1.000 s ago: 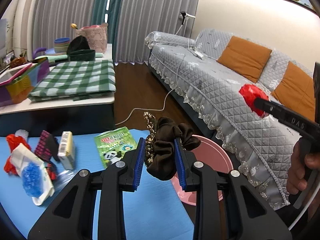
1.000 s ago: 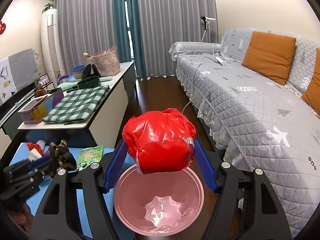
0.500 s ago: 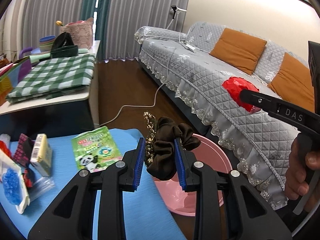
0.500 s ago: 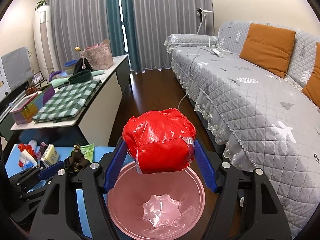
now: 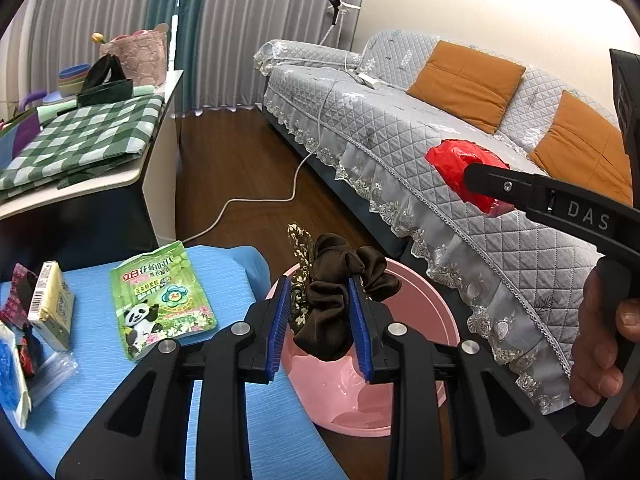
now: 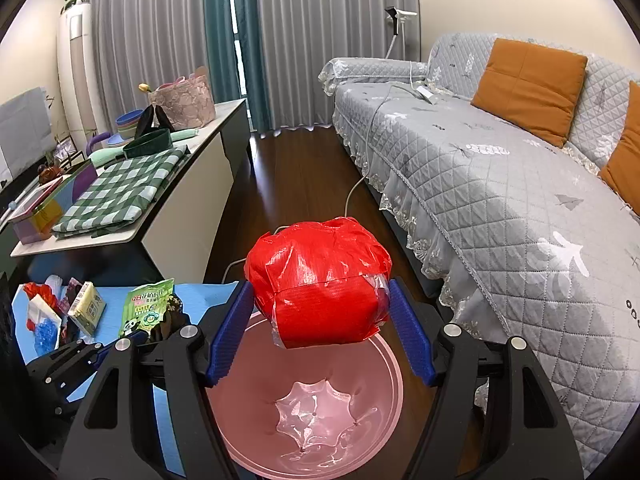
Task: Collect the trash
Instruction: 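Open the left tool over the bucket while the right tool opens, dropping the red bag, then move the left tool to the blue plastic bag while the right tool moves to the green panda bag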
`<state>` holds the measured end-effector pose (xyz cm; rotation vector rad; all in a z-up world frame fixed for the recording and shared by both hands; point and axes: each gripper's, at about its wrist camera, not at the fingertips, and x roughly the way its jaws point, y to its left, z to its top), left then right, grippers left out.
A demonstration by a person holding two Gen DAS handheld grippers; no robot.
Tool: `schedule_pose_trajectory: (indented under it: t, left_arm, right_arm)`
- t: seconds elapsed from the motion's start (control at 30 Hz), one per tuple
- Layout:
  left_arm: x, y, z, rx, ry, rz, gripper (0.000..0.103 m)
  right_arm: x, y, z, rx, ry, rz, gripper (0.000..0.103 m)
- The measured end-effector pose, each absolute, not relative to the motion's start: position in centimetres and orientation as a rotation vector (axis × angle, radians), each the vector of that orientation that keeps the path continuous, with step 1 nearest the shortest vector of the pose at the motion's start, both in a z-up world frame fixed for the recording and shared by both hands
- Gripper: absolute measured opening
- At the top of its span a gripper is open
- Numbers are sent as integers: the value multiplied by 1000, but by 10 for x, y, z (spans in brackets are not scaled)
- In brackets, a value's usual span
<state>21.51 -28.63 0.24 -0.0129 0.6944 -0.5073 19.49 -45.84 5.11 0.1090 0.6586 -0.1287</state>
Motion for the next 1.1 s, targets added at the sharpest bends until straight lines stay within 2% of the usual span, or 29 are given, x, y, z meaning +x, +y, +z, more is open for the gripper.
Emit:
schedule_pose_trajectory:
  t: [0.2,0.27,0.33,0.37,0.47,1.1]
  left_arm:
    - [216,-290,2,-9,695,-516,29]
    - [216,-291,3,-6,692,-523,34]
    - [214,-293,5,-3,685,-527,38]
    - [214,-293,6,-4,682,-530,41]
    - [211,-292,9,-3,673,-528,45]
    - [174,-231,37,-64,631,-455,46]
  right_arm:
    - [196,-460,49,119,660,-132,69]
    - [196,-462,49,123,659,-133,70]
    - [196,-463,49,124,654,-144,84]
    - [196,-463,50,125,650,-147,85]
    - [195,-464,51,128,648,-148,85]
    - [175,-414,88,82,563,-83,85]
